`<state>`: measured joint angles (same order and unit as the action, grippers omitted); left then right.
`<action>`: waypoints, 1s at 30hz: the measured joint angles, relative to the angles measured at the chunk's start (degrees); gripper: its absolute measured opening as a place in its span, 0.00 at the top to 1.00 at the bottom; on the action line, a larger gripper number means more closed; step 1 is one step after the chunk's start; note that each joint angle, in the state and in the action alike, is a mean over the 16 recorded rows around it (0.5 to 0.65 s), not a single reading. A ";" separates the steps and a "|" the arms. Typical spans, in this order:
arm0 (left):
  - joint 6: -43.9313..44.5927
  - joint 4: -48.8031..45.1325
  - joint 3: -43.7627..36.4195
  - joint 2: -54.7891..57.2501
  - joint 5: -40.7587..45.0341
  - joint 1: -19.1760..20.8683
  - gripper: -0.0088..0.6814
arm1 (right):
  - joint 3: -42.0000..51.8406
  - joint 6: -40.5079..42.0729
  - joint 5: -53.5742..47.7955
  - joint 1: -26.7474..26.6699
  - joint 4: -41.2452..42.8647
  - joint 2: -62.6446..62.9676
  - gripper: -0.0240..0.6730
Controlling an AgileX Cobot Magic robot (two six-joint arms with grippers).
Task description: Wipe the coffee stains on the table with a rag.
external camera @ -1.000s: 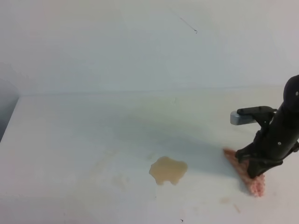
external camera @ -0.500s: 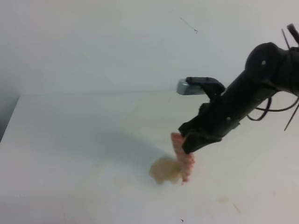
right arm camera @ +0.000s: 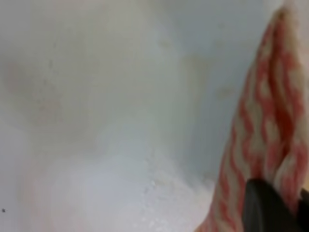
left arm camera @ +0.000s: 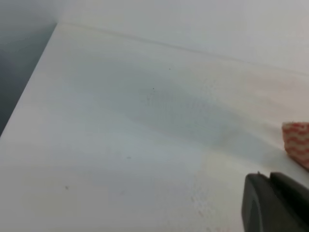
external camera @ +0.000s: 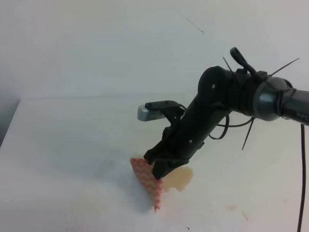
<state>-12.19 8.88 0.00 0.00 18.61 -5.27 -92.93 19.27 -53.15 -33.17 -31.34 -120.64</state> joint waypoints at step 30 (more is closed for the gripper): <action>0.00 0.00 0.00 0.00 0.00 0.00 0.99 | -5.53 -9.46 -2.18 -1.43 17.87 -2.33 0.46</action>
<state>-12.19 8.88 0.00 0.00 18.61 -5.27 -98.46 9.81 -55.33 -34.59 -13.46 -122.97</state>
